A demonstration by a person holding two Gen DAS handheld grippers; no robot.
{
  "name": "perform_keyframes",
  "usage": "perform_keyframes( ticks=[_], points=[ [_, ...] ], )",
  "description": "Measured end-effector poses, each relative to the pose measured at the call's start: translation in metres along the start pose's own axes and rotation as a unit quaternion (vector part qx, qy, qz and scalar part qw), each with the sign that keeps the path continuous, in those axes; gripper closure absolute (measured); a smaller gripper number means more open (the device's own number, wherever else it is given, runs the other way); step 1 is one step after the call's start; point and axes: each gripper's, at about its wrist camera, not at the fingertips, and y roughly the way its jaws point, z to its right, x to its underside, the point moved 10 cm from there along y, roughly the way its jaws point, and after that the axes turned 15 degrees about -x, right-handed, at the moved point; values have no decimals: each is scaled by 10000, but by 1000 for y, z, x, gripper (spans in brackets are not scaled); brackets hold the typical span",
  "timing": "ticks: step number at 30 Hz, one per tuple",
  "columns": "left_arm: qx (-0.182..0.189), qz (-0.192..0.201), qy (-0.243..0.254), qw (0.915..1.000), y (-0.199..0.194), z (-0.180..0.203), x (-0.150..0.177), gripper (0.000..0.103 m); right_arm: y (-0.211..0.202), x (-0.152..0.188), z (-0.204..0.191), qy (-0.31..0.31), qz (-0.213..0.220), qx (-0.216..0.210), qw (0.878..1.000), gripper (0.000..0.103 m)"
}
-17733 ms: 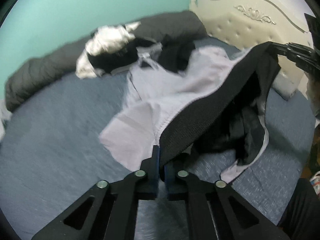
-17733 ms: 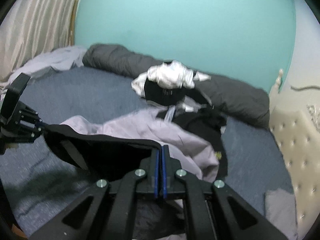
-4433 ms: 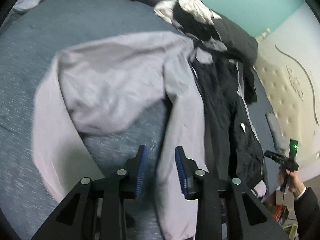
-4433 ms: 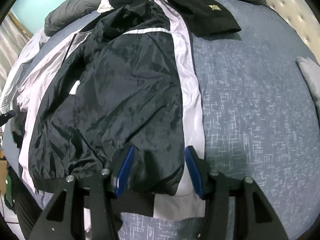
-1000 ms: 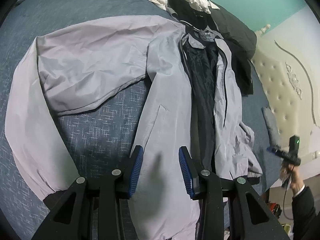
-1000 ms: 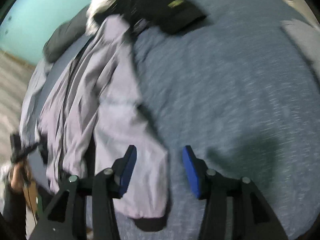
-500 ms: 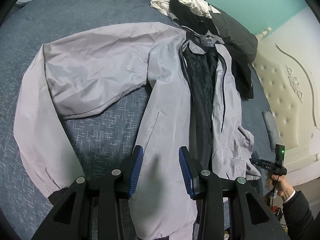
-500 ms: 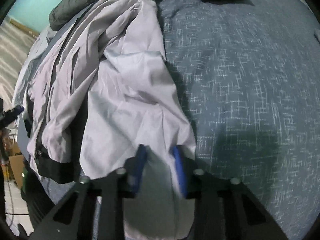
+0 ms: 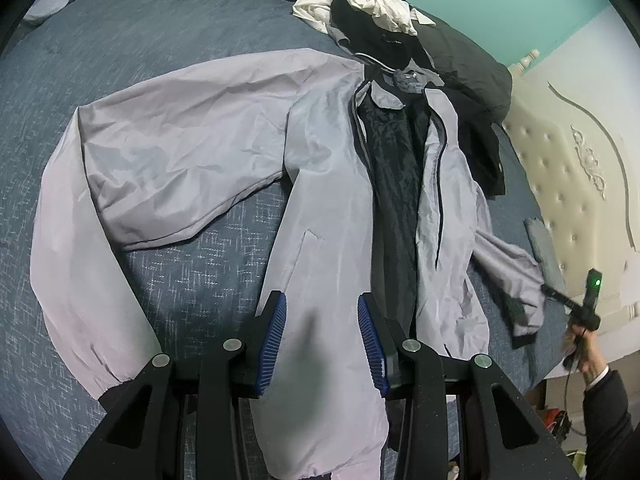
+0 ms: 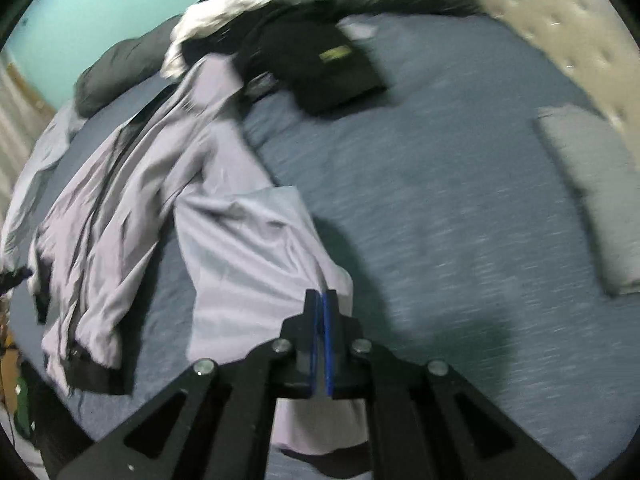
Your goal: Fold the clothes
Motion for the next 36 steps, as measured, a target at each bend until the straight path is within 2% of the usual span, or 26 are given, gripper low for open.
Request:
perform_keyframes(
  ticks=[4, 9, 12, 14, 17, 20, 23, 24, 26, 30, 32, 33, 34, 36],
  points=[
    [-9, -15, -17, 10000, 1, 1, 0, 62, -38, -26, 42, 131, 273, 570, 9979, 101],
    [-61, -48, 55, 10000, 0, -3, 3, 62, -62, -41, 95, 448, 372, 1428, 9880, 101],
    [-84, -67, 44, 9999, 1, -8, 4, 62, -67, -41, 102, 597, 404, 1756, 9818, 96],
    [-86, -96, 42, 9999, 3, -10, 6, 62, -68, -42, 92, 515, 483, 1931, 9786, 93],
    [-55, -142, 58, 9999, 5, -9, 9, 62, -63, -45, 62, 295, 611, 1691, 9833, 85],
    [-12, -209, 85, 9997, 10, -7, 16, 62, -41, -42, 17, 251, 556, 850, 9945, 75],
    [19, -297, 25, 9996, 17, -10, 24, 62, -4, -23, -39, 132, 81, -96, 9998, 72],
    [26, -320, 1, 9995, 18, -11, 26, 62, 9, -15, -58, 86, -104, -382, 9992, 70],
    [56, -364, -18, 9993, 20, -12, 31, 62, 33, 4, -91, -86, -504, -691, 9963, 69],
    [-6, -405, 131, 9991, 21, -13, 39, 62, 77, 43, -154, -317, -1233, -1325, 9830, 69],
    [7, -420, 121, 9990, 22, -15, 41, 62, 90, 57, -173, -170, -1439, -1605, 9764, 63],
    [51, -424, 68, 9991, 22, -16, 41, 62, 96, 64, -183, -96, -1541, -1744, 9725, 52],
    [79, -415, 30, 9991, 22, -17, 41, 62, 102, 71, -193, -31, -1637, -1871, 9686, 49],
    [83, -368, -12, 9993, 20, -20, 40, 62, 111, 78, -204, -40, -1734, -1939, 9656, 48]
  ],
)
